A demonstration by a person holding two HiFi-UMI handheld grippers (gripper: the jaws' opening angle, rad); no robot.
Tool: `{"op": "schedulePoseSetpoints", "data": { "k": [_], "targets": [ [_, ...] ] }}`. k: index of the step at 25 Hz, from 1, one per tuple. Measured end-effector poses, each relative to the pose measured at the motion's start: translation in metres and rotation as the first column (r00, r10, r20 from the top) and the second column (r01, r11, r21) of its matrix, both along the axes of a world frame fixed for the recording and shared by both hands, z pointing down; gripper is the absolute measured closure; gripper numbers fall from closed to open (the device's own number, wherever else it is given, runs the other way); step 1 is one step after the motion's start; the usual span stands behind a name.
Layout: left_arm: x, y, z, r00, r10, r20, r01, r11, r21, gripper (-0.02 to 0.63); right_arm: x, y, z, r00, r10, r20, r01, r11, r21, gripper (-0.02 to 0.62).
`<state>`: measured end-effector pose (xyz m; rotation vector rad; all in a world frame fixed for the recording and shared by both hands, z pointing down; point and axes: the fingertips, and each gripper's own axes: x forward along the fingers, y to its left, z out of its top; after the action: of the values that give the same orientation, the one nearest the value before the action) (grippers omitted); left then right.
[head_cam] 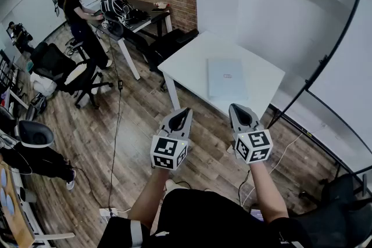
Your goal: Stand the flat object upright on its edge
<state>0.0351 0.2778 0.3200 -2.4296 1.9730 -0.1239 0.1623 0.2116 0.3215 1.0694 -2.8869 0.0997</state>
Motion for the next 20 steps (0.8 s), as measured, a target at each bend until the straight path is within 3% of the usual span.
{"op": "schedulePoseSetpoints", "data": {
  "k": [20],
  "targets": [
    [0.012,0.012,0.005,1.0,-0.004,0.012,0.004,1.0,-0.004,0.594,0.01,0.009,0.009,1.0,-0.015,0.007,0.015,1.0,-0.027,0.555]
  ]
}}
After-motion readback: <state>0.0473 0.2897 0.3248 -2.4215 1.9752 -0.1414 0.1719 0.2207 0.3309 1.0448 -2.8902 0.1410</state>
